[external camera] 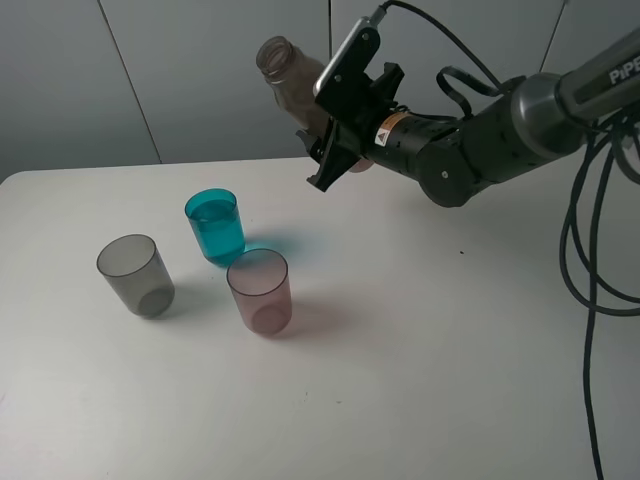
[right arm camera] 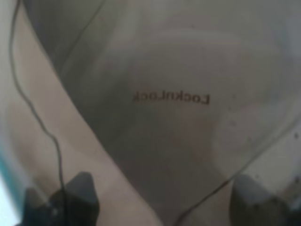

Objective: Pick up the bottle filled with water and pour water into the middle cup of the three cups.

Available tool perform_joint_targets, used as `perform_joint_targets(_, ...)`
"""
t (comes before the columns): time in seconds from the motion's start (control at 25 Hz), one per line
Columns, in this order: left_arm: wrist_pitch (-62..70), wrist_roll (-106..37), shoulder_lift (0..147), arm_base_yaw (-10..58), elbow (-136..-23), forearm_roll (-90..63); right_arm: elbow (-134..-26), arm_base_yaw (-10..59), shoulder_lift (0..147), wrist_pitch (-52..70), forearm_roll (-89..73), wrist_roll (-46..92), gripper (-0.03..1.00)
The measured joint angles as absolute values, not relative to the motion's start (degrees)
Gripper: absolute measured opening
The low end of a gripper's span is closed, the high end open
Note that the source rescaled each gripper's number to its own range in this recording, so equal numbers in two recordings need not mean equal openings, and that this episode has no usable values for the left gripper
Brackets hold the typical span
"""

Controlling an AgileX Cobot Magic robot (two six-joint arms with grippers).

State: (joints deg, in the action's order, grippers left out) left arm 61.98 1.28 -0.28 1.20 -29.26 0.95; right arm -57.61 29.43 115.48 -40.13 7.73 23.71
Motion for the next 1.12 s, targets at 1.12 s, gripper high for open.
perform_joint_targets(1.12,61.98,1.28,-0.28,1.2,-29.26,0.95,-61.67,22.35,126.64,-45.19,20.29,-11.05,0.0)
